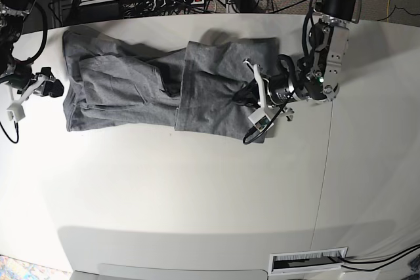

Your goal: Fold the T-shirt properly

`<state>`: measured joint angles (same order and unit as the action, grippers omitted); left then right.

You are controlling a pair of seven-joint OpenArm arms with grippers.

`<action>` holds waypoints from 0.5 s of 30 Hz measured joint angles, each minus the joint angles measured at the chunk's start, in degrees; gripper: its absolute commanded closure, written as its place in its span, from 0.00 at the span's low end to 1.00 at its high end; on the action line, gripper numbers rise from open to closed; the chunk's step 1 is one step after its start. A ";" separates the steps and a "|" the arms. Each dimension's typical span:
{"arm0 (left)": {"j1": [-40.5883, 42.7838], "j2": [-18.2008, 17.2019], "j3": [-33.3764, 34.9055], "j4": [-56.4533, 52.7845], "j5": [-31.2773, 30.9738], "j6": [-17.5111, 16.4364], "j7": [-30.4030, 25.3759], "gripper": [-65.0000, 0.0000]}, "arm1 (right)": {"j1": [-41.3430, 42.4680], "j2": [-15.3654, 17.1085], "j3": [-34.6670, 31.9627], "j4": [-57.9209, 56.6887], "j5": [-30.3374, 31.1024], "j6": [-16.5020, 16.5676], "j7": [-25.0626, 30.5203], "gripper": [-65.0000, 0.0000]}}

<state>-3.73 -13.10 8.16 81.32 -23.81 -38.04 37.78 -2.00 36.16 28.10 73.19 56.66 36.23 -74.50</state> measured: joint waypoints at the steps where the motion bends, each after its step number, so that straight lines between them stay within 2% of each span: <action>1: 0.00 -0.15 0.39 0.02 -0.02 0.02 -0.07 1.00 | 0.31 -0.02 -0.04 -1.33 1.95 0.17 -0.59 0.59; 3: -0.15 -0.57 1.36 0.07 0.04 0.04 -0.20 1.00 | 0.70 -0.15 -0.04 -3.43 4.70 1.29 -1.70 0.59; 9: -0.59 -0.87 5.79 0.28 0.31 0.55 -1.33 1.00 | 0.76 -0.28 0.28 -4.31 3.02 1.33 -3.10 0.59; 15: -0.55 -0.57 8.17 0.44 4.17 0.68 -4.35 1.00 | 0.76 -0.22 1.14 -4.31 2.82 1.29 -2.45 0.59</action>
<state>-4.27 -13.67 16.34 81.76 -19.64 -37.36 33.43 -1.23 35.94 29.23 68.88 59.48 37.52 -76.95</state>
